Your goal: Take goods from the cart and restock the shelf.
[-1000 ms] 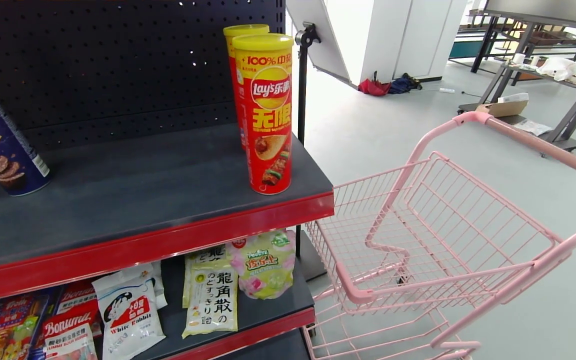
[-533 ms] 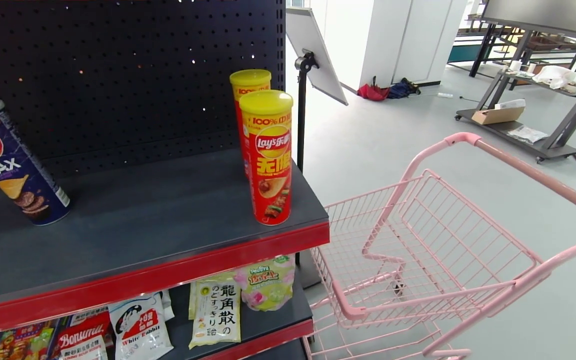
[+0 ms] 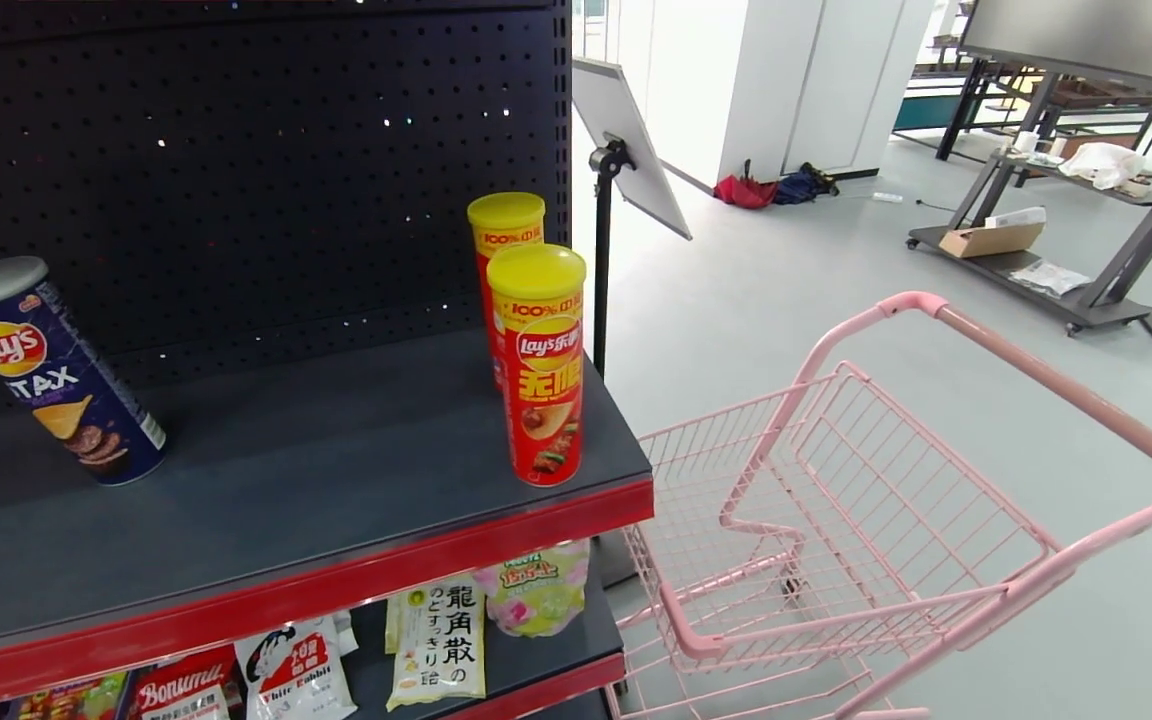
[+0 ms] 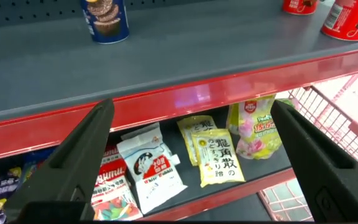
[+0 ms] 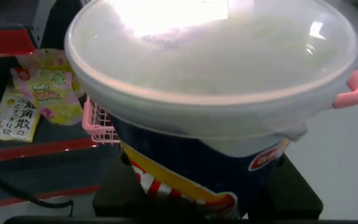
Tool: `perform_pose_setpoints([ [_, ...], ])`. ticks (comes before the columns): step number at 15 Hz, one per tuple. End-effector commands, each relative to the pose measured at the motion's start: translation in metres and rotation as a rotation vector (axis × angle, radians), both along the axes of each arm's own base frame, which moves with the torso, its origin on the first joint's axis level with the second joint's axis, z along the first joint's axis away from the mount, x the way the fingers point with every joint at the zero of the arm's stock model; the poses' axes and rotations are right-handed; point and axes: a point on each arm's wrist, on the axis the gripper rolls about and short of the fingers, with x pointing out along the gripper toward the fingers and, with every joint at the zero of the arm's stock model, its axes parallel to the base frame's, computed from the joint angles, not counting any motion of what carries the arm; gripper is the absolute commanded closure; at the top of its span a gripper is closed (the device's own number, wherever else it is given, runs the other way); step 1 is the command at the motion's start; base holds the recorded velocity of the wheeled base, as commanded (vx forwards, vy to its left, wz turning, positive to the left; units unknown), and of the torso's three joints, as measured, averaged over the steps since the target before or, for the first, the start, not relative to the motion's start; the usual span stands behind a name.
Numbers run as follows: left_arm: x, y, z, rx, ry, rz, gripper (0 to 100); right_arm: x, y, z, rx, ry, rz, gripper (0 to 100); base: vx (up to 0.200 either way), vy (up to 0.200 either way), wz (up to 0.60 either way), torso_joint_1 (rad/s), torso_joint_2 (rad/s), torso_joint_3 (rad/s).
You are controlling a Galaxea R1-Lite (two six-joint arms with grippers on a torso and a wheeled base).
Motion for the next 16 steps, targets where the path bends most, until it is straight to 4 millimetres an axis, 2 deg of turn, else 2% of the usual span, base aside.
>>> perform_pose_setpoints([
  [1,0.000,0.000,0.000,0.000,0.000,0.001,0,0.003,0.000,0.000,-0.006,0.015,-0.002,100,0.000,0.000,0.60,0.017,-0.05,-0.032],
  [9,0.000,0.000,0.000,0.000,0.000,0.000,0,0.003,0.000,-0.003,-0.007,0.023,-0.002,100,0.000,0.000,0.60,0.007,0.00,-0.004],
  [11,0.000,0.000,0.000,-0.002,0.000,0.000,0,0.001,0.000,-0.007,-0.007,0.023,-0.009,100,0.000,0.000,0.00,0.000,0.00,0.000],
  [15,0.000,0.000,0.000,0.001,0.002,0.000,0,-0.019,-0.002,-0.023,0.008,-0.055,-0.018,100,0.000,0.000,0.00,0.000,0.00,0.000],
  [16,0.000,0.000,0.000,0.001,0.000,0.000,0,-0.023,-0.003,-0.028,0.009,-0.066,-0.020,100,0.000,0.200,0.00,0.002,0.00,0.002],
])
